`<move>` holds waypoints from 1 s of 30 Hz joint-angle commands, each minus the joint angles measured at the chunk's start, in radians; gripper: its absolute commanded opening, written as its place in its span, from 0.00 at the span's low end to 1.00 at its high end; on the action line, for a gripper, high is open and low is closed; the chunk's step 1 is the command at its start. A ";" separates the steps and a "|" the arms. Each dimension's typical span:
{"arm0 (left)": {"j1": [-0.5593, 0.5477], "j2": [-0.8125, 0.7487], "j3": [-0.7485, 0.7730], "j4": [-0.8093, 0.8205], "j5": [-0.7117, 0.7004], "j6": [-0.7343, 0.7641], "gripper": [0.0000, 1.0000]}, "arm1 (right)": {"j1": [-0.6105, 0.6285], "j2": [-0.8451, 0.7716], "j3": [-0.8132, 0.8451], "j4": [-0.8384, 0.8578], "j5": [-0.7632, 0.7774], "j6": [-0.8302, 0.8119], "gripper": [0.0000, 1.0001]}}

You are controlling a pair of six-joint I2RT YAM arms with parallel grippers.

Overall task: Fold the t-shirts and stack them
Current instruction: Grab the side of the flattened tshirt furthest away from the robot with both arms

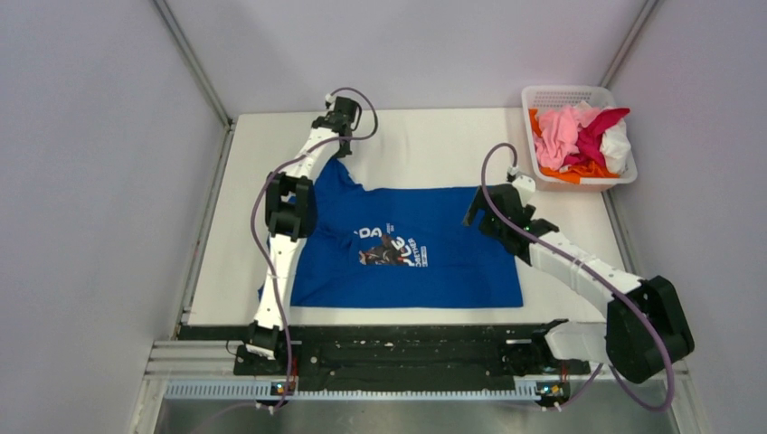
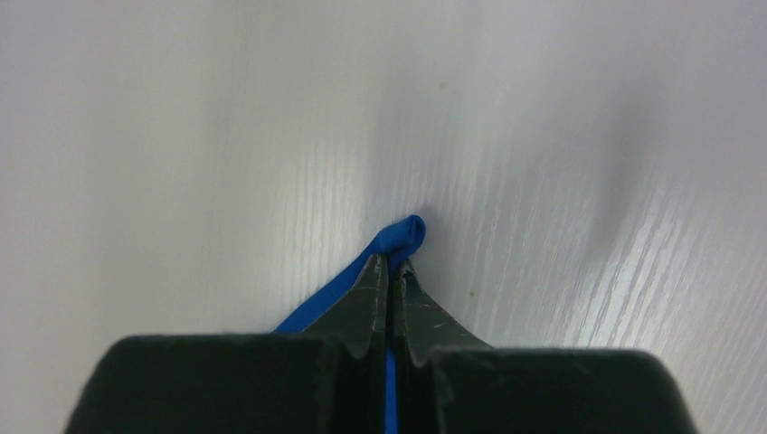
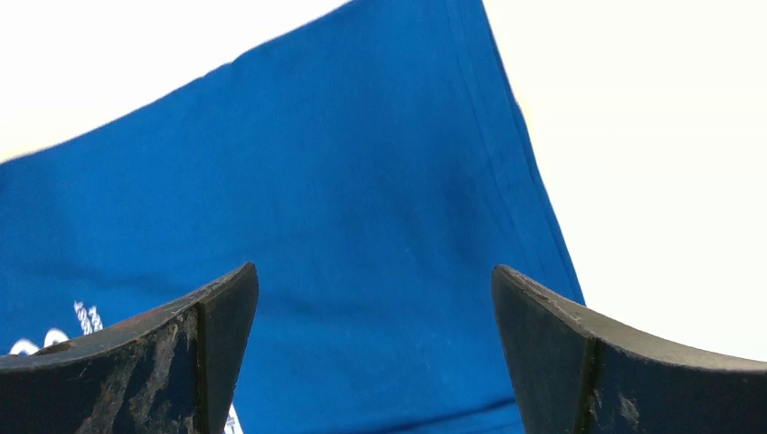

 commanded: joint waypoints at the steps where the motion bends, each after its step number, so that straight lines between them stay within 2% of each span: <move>1: -0.008 -0.215 -0.125 -0.014 -0.021 -0.060 0.00 | -0.031 0.167 0.210 -0.033 0.116 -0.099 0.97; 3: -0.018 -0.264 -0.182 -0.014 -0.033 -0.062 0.00 | -0.058 0.257 0.289 -0.047 0.167 -0.128 0.96; 11: -0.059 -0.394 -0.316 -0.074 -0.096 -0.113 0.00 | -0.157 0.621 0.629 -0.143 0.140 -0.247 0.84; 18: -0.093 -0.480 -0.386 -0.170 -0.153 -0.193 0.00 | -0.189 0.796 0.820 -0.209 0.153 -0.281 0.80; 22: -0.103 -0.526 -0.454 -0.183 -0.159 -0.221 0.00 | -0.191 0.833 0.846 -0.232 0.163 -0.282 0.76; 30: -0.117 -0.601 -0.514 -0.183 -0.145 -0.244 0.00 | -0.190 0.829 0.791 -0.231 0.148 -0.266 0.67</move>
